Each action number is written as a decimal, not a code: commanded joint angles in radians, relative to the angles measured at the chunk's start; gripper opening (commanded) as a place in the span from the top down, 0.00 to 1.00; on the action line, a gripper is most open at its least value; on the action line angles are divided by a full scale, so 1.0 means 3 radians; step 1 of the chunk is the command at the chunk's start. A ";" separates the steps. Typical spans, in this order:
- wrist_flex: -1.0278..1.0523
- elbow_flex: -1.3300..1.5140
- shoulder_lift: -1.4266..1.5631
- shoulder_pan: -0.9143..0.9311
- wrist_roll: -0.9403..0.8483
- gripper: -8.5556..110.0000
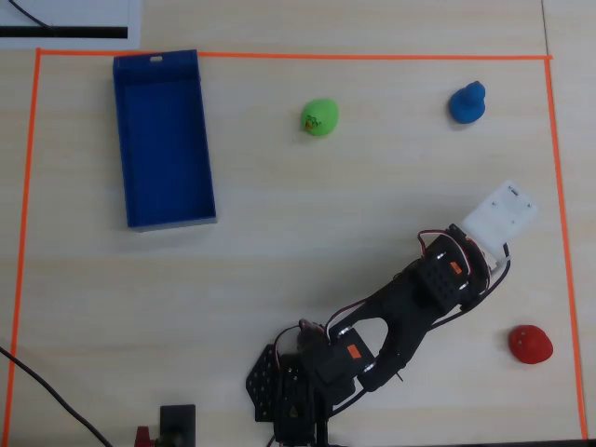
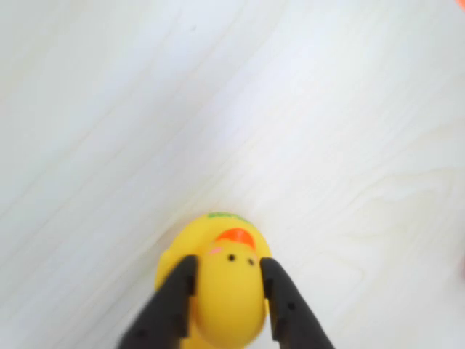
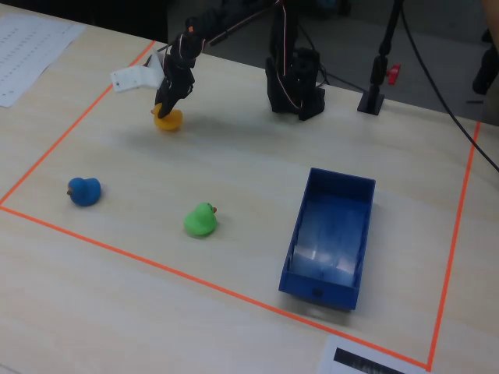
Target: Grasp yellow duck and put it into box.
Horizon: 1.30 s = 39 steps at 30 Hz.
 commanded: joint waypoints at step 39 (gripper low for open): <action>0.3814 -0.1018 0.2265 -0.4633 0.1815 0.93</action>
